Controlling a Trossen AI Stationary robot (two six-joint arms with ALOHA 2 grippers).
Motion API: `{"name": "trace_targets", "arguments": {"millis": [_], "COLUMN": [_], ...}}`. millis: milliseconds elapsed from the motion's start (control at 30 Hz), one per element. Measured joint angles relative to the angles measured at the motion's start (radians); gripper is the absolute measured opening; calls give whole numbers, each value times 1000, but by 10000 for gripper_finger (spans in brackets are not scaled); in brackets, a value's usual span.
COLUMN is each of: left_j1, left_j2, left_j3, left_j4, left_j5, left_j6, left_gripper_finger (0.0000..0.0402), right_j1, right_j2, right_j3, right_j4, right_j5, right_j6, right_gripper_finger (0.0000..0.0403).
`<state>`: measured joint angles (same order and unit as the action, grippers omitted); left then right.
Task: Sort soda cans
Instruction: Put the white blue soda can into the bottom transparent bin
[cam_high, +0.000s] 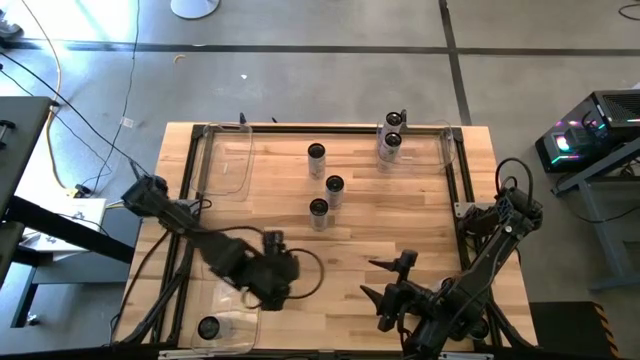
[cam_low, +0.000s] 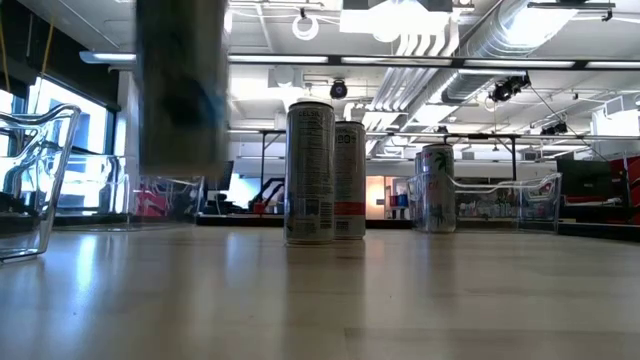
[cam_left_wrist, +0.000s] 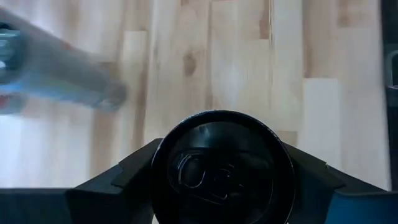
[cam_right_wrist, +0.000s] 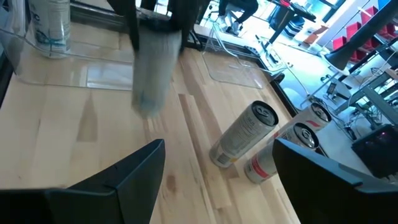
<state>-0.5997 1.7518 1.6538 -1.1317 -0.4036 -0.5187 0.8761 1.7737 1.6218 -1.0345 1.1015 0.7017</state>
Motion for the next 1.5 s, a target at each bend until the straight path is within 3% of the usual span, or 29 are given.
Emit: {"name": "trace_targets", "arguments": {"millis": [233, 433, 633, 833, 933, 1233, 1500], "left_j1": [-166, -322, -379, -355, -338, -322, -324], "left_j2": [-24, -22, -20, -19, -19, -19, -19], "left_j3": [269, 278, 135, -21, -69, -135, -137], "left_j4": [-327, -409, -271, -28, -3, 103, 165], "left_j5": [51, 32, 7, 112, 156, 250, 222], "left_j6": [-169, -339, -424, -392, -389, -355, -344], "left_gripper_finger": [244, 244, 244, 244, 244, 244, 269], "right_j1": [0, -1, -2, -15, -22, -25, -26], "right_j2": [0, 0, 0, 0, 0, 0, 0], "right_j3": [0, 0, 0, 0, 0, 0, 0], "right_j4": [-9, -13, -16, -16, -17, -21, -22], "right_j5": [8, 40, 55, 60, 59, 53, 53], "right_j6": [-2, -2, -3, -9, -13, -13, -13], "right_gripper_finger": [294, 294, 294, 294, 294, 294, 294]}}
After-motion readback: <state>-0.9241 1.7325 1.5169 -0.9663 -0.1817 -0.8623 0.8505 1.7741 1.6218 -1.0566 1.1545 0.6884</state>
